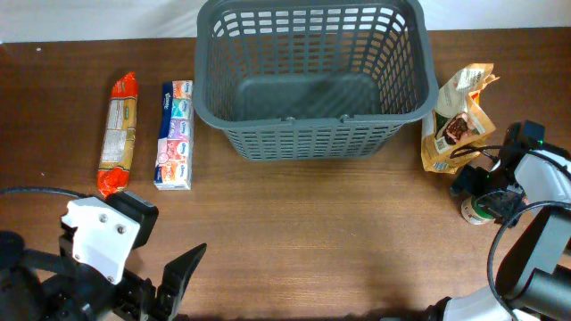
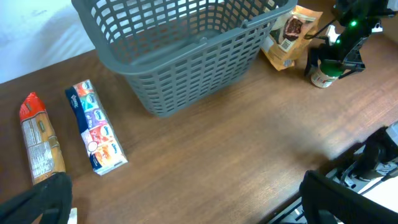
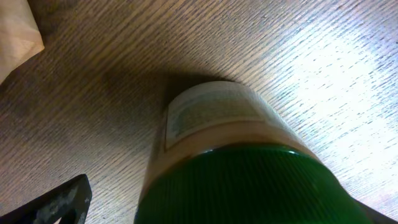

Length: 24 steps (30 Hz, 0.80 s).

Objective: Pack container
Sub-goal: 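Close the right gripper on the jar and lift it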

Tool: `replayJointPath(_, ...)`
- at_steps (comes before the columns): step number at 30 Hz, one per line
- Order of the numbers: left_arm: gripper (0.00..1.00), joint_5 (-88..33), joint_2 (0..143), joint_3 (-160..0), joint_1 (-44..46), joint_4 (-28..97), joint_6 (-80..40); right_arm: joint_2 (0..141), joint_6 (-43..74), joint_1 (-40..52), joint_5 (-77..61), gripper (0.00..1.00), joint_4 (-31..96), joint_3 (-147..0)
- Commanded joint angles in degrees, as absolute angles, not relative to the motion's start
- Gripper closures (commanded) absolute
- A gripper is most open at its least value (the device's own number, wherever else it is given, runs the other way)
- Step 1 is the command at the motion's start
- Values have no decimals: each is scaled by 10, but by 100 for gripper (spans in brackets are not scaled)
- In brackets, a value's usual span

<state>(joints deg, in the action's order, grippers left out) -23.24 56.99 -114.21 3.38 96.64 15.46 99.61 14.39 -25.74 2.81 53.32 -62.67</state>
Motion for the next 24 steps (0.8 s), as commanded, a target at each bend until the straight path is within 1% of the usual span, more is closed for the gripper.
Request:
replayJointPath(1,1,-227,572,-1144,36,967,157,1017,138,-251,37,1,527,-616)
replayJointPath(11,1,-227,572,-1144,36,967,157,1037,135,-251,38,1,515,-612)
replayJointPath(12,1,-227,572,-1144,36,967,157,1037,135,-251,38,4,515,-612)
replayJointPath(14,1,-227,572,-1144,36,967,157,1037,135,-251,38,21,514,-612)
replayJointPath(15,1,-227,572,-1144,36,967,157,1037,135,-251,38,27,514,-612)
replayJointPath(16,1,-227,572,-1144,36,967,157,1037,135,-251,38,36,513,-612)
replayJointPath(18,1,-227,572,-1144,36,967,157,1037,135,-251,38,65,514,-612)
replayJointPath(19,1,-227,572,-1144,36,967,157,1037,135,-251,38,73,514,-612)
replayJointPath(20,1,-227,572,-1144,36,967,157,1037,136,-251,40,89,515,-612)
replayJointPath(21,1,-227,572,-1144,36,967,157,1037,136,-251,41,96,516,-612)
replayJointPath(24,1,-227,572,-1144,36,967,157,1036,143,-251,49,96,527,-616)
